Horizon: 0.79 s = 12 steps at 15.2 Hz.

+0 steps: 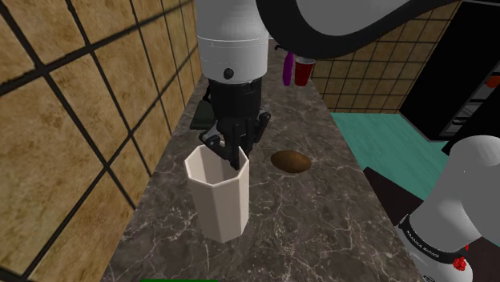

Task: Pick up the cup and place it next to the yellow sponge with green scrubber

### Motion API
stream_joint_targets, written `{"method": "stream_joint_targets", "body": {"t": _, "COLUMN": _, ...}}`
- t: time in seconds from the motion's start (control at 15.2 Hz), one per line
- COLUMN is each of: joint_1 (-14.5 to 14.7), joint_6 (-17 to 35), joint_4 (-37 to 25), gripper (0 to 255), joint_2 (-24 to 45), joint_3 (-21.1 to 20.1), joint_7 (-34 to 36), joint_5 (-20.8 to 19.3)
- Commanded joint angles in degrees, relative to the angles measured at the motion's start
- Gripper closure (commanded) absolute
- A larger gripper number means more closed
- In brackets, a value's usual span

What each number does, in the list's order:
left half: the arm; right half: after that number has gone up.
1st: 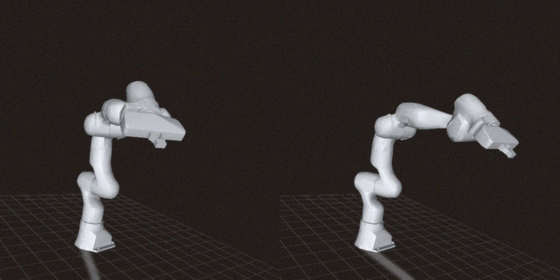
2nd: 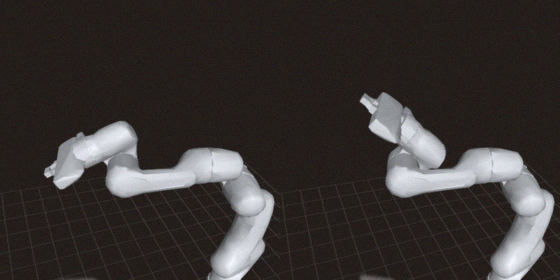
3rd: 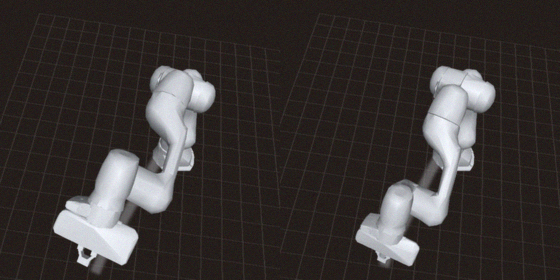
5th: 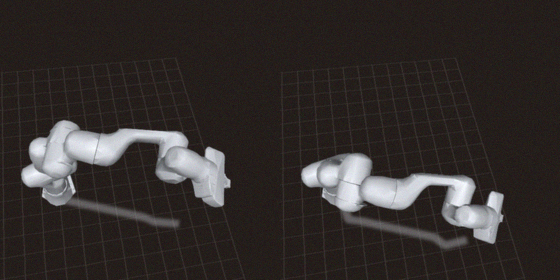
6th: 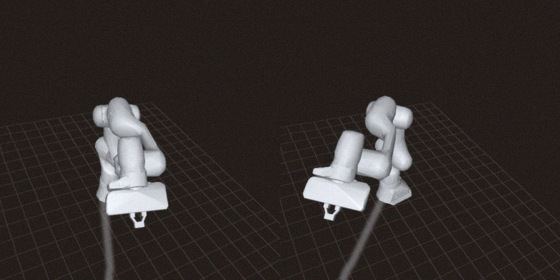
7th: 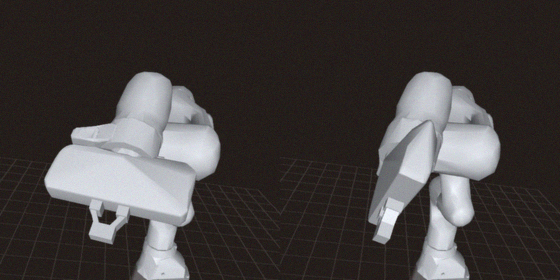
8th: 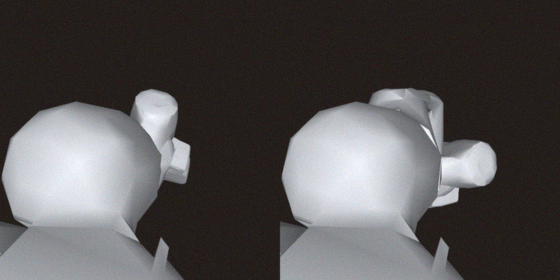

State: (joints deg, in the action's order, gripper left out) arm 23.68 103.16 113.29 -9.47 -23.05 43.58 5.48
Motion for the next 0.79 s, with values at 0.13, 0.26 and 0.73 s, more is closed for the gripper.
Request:
{"method": "stream_joint_targets", "body": {"t": 0.13, "joint_1": 0.0, "joint_6": 0.0, "joint_4": -0.01, "gripper": 0, "joint_2": -0.04, "joint_3": 0.01, "joint_7": -0.01, "joint_5": 0.01}}
{"method": "stream_joint_targets", "body": {"t": 0.26, "joint_1": 0.0, "joint_6": 0.0, "joint_4": -0.01, "gripper": 0, "joint_2": -0.05, "joint_3": 0.01, "joint_7": -0.02, "joint_5": 0.01}}
{"method": "stream_joint_targets", "body": {"t": 0.73, "joint_1": -0.24, "joint_6": -7.29, "joint_4": -7.7, "gripper": 0, "joint_2": 0.38, "joint_3": 0.29, "joint_7": 0.22, "joint_5": -0.32}}
